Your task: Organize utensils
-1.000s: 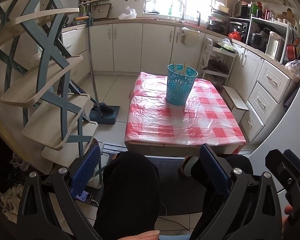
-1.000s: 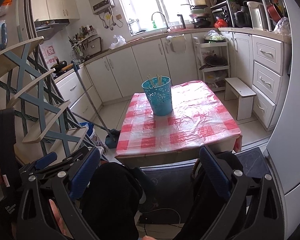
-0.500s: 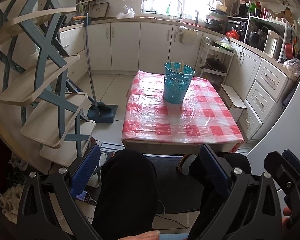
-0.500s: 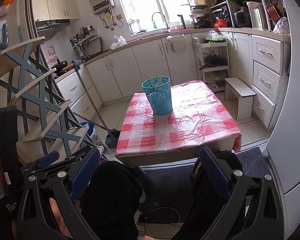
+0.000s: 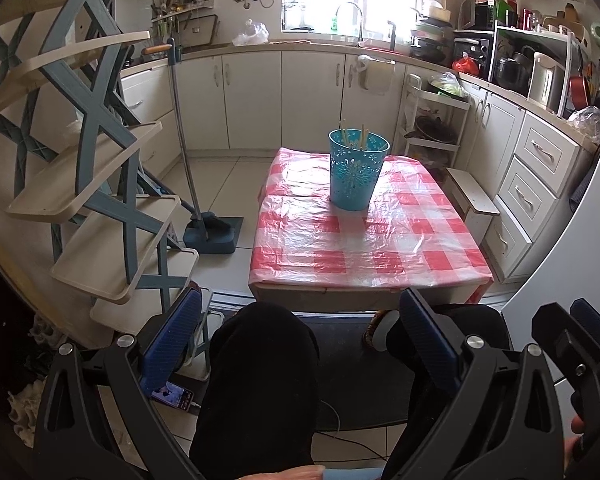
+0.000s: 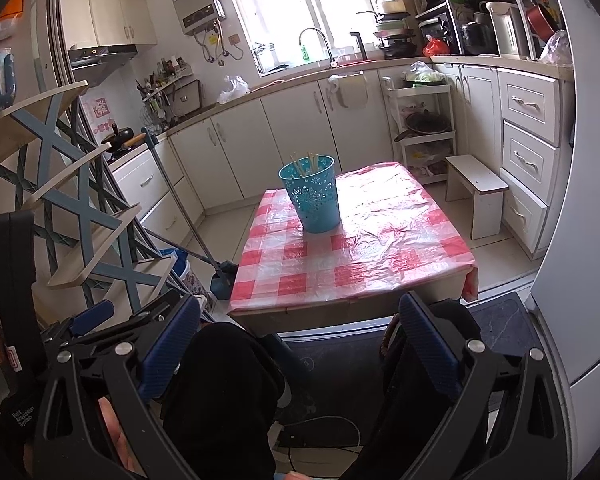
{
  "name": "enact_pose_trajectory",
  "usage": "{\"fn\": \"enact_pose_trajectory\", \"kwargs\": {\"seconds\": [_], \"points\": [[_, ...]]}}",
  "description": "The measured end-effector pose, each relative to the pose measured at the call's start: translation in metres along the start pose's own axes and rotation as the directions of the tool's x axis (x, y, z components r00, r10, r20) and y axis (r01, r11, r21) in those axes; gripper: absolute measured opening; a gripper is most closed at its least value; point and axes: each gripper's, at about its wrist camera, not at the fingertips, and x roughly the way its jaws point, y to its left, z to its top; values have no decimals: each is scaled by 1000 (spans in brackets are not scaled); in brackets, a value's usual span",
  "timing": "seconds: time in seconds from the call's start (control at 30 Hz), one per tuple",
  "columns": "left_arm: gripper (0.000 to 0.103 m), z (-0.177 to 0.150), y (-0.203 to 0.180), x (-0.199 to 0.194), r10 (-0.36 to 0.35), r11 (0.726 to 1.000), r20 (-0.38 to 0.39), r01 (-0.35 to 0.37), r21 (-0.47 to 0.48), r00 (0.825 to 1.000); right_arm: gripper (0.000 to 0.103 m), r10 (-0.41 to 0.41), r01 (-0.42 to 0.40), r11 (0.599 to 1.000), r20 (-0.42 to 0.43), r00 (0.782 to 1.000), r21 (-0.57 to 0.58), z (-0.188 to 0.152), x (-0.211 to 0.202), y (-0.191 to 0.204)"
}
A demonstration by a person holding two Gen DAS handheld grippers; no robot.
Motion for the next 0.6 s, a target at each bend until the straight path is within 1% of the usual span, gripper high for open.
{"fn": "enact_pose_trajectory", "kwargs": {"seconds": [0.07,0.13,0.17,0.27,0.33,0.43,0.6], "points": [[95,0,1,-1,0,1000,5,0,0,1000,95,-1,1,1000,-1,1000,3,0,-1,-1],[95,-3,3,-5,-32,999,39,32,-9,999,95,-1,1,1000,0,1000,5,-1,-2,-1],[95,-3,4,-6,-43,999,44,43,-16,998,95,-1,1,1000,1,1000,4,-1,-1,-1],[95,-4,4,-6,-20,1000,51,21,-11,998,95,-5,5,1000,10,1000,2,-1,-3,-1],[95,-4,0,-3,-1,1000,51,0,10,999,95,-7,7,1000,18,1000,3,-1,-4,-2],[95,-5,-5,-1,-5,1000,36,4,22,999,95,-19,19,1000,29,999,-2,-2,-5,-2],[95,-7,-9,-4,11,999,52,-13,32,999,95,-29,30,999,35,999,-14,-3,-4,0]]}}
